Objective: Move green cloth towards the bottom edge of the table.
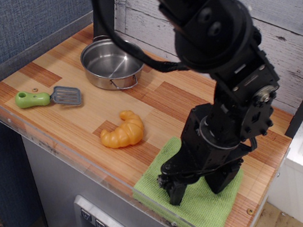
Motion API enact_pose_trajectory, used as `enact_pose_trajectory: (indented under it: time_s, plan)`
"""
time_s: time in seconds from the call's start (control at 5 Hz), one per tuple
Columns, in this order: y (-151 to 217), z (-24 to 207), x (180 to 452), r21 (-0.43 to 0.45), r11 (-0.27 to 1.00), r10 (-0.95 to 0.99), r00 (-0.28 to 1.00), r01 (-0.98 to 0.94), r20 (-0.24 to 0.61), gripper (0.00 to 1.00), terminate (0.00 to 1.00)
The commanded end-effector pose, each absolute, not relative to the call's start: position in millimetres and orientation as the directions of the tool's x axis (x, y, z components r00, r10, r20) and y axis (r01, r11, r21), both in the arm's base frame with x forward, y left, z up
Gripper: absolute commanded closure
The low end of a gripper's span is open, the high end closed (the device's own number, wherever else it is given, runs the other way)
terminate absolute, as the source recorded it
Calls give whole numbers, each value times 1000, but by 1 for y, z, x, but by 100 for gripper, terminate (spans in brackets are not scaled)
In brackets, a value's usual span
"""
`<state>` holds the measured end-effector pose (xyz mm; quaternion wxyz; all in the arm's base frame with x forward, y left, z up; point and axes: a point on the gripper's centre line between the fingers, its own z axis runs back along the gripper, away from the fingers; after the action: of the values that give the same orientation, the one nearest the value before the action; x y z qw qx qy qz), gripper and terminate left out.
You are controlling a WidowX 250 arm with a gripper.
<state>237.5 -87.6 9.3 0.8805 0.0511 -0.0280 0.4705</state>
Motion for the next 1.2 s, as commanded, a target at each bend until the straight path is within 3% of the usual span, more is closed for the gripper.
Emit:
enact_pose_trajectory:
  time_s: [0.0,0.4,1.0]
  plan:
    - [-90,24,239,1,528,846,525,-849,94,0,0]
    - [-84,48,252,-64,456,888,448,-888,106,0,0]
    - [-80,128,247,-281,400,916,384,-872,114,0,0]
